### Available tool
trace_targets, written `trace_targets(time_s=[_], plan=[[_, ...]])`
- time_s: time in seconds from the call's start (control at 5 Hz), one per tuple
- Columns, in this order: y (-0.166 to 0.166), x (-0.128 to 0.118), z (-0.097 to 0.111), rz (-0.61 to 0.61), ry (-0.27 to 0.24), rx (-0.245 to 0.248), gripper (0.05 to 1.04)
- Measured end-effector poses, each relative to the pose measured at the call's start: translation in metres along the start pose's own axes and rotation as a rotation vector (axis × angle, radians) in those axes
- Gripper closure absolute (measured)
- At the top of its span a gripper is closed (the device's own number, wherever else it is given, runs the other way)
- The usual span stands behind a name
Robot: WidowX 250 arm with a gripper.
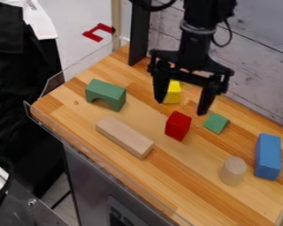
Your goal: Put the yellow cube on the top of red cube
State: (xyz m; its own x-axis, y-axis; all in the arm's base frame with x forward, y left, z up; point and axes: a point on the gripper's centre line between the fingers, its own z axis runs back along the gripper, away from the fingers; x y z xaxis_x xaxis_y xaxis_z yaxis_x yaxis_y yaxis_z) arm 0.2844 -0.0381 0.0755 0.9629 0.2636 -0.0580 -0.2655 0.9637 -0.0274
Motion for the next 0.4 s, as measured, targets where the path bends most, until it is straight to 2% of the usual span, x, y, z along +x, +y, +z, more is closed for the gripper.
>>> trace_targets(time_s=[0.2,0.4], plan=[[0.003,0.007,-0.001,0.030,-0.011,-0.030,0.083],[0.007,0.018,-0.006,0.059,0.001,-0.044,0.083]])
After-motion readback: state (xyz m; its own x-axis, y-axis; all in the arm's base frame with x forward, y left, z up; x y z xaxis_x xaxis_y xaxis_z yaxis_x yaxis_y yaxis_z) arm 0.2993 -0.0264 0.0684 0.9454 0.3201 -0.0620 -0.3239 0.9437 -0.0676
